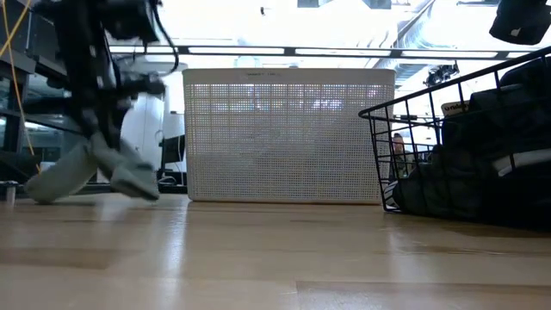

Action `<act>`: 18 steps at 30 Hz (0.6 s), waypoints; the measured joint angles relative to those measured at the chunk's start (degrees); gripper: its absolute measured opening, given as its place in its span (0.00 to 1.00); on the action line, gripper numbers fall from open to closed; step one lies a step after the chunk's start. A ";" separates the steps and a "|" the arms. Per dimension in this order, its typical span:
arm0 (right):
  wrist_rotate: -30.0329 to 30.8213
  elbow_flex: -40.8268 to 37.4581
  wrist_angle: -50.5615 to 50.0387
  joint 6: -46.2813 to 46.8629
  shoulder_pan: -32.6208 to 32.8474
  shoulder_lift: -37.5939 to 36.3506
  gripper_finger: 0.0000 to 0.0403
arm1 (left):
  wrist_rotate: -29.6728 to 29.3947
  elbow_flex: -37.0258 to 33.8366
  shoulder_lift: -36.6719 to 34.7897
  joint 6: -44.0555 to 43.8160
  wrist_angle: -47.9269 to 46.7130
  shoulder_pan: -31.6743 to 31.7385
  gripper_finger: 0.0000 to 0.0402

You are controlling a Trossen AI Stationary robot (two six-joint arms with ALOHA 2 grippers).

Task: Pick & Place Cloths
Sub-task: Put the gray sock into the black bin

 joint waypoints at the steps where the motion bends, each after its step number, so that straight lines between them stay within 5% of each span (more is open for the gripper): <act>1: 0.00 0.00 0.03 0.07 0.01 0.00 0.33 | 0.42 0.62 -1.41 1.48 -0.23 -0.25 0.05; 9: 0.05 0.00 0.04 0.93 0.00 0.02 0.33 | 0.67 8.86 -8.90 10.82 -1.76 -6.86 0.05; 18: 0.23 0.00 0.01 1.53 0.00 0.02 0.33 | 0.41 21.90 -8.64 15.57 -4.07 -17.06 0.05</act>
